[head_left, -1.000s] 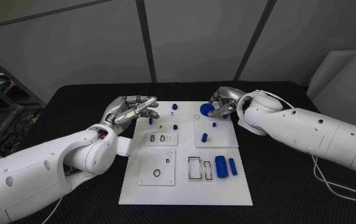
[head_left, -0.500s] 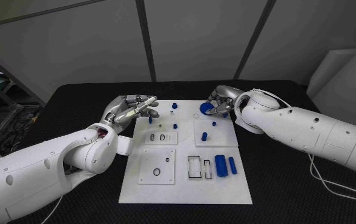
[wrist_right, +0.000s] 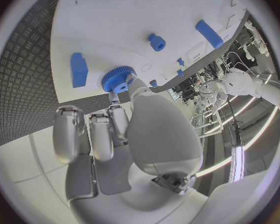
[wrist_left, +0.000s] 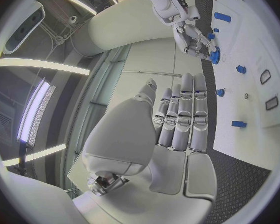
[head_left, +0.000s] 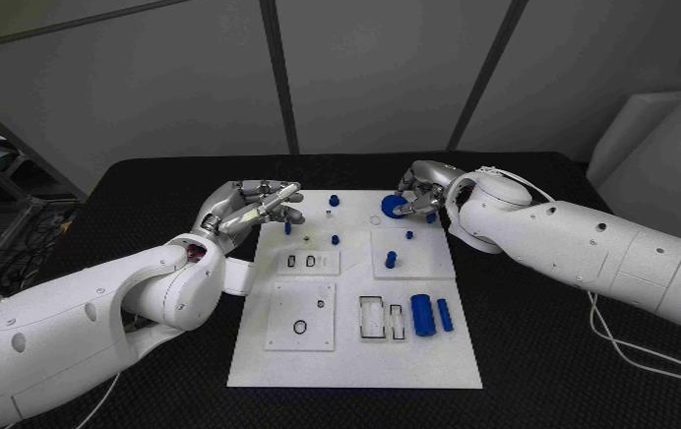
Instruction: Assemble the parts on the task board
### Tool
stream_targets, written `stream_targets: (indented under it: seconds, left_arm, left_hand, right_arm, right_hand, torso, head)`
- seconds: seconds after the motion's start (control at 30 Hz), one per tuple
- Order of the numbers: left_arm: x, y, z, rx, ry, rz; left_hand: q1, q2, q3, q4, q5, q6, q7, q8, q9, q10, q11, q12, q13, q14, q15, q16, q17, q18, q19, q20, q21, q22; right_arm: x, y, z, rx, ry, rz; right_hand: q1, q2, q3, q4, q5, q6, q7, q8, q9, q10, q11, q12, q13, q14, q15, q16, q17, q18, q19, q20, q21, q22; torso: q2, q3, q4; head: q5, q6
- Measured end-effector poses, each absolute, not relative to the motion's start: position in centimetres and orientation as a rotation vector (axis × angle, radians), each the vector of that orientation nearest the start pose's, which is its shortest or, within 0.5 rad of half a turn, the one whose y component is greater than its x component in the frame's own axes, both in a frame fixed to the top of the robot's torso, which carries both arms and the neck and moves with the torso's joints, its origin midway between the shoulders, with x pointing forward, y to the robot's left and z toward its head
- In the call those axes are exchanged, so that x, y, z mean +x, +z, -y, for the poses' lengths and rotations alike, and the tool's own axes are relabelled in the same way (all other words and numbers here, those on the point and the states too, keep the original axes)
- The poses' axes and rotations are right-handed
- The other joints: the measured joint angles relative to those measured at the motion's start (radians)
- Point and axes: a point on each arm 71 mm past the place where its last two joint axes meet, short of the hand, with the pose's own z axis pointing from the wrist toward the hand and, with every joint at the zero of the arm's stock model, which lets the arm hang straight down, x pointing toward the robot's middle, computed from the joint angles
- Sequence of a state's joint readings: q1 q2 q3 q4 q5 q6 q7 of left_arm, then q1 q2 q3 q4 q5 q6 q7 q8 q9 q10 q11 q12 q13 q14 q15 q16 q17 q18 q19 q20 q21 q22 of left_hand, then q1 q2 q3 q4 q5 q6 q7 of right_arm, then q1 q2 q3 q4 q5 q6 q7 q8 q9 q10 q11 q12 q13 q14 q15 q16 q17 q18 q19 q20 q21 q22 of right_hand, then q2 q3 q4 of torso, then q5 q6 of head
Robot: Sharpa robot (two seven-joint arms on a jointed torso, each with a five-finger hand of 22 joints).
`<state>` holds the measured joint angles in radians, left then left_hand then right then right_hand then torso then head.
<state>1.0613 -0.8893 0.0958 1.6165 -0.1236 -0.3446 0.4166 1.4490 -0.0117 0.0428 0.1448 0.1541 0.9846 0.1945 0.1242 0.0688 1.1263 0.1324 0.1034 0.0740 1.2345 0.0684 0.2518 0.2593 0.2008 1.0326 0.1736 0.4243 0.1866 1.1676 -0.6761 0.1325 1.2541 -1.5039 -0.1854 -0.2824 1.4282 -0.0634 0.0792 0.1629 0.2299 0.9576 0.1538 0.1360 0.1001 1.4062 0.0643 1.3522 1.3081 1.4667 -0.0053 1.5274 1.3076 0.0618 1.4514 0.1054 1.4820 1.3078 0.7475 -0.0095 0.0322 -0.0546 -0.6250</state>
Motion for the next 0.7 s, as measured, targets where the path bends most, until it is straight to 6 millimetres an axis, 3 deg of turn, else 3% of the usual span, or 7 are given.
stream_targets:
  seconds: [0.23,0.27,0.3,0.7]
  left_arm:
    - [46.6,-18.2,-20.7,-1.055,-1.586,-1.374]
    - [46.6,-18.2,-20.7,-1.056,-1.586,-1.374]
    - [46.6,-18.2,-20.7,-1.056,-1.586,-1.374]
    - [46.7,-18.2,-20.8,-1.057,-1.585,-1.375]
  left_hand:
    - [0.000,0.000,0.000,0.000,0.000,0.000,0.000,-0.001,0.000,0.000,0.000,-0.001,0.000,-0.003,0.003,-0.004,0.001,0.000,0.000,0.000,0.000,0.000]
    - [0.000,0.000,0.000,0.000,0.000,0.000,0.000,-0.004,0.000,0.000,0.000,-0.004,0.000,-0.003,0.003,-0.006,0.002,0.000,0.000,0.000,0.000,0.000]
    - [0.000,0.000,0.000,0.000,0.000,0.000,0.000,-0.004,0.000,0.000,0.000,-0.004,0.000,-0.003,0.003,-0.006,0.003,0.000,0.000,0.000,0.000,0.000]
    - [0.000,0.000,0.000,0.000,0.000,0.000,0.000,-0.004,0.000,0.000,0.000,-0.004,0.000,-0.003,0.003,-0.006,0.003,0.000,0.000,0.000,0.000,0.000]
  right_arm:
    - [54.9,-16.8,20.7,0.014,0.405,-1.702]
    - [54.8,-16.8,20.6,0.008,0.406,-1.700]
    - [54.7,-16.8,20.4,0.002,0.408,-1.698]
    - [52.8,-15.2,17.4,-0.120,0.462,-1.573]
  right_hand:
    - [0.012,0.011,0.025,-0.016,-0.013,0.024,-0.006,0.006,0.000,0.013,-0.005,0.022,0.000,0.000,0.000,0.004,0.000,-0.002,0.004,-0.004,0.000,0.000]
    - [0.013,0.013,0.025,-0.016,-0.013,0.027,-0.008,0.006,0.000,0.020,-0.005,0.028,0.000,0.000,0.000,0.004,0.000,-0.016,0.005,-0.005,0.000,0.000]
    - [0.014,0.014,0.027,-0.015,-0.010,0.029,-0.010,0.006,0.000,0.023,-0.005,0.030,0.000,0.000,0.000,0.004,0.000,-0.016,0.007,-0.007,0.003,0.000]
    - [0.016,0.015,0.033,-0.018,-0.005,0.037,-0.009,0.002,0.001,0.030,-0.005,0.045,0.000,0.000,0.000,0.008,0.000,-0.016,0.007,-0.007,0.012,0.000]
  torso:
    - [0.000,0.0004,0.0000]
    - [0.000,0.0005,0.0000]
    - [0.000,0.0007,-0.0001]
    - [-0.001,0.0011,-0.0003]
  head:
    - [0.002,-0.002]
    - [0.002,-0.002]
    - [0.002,-0.002]
    - [0.001,0.004]
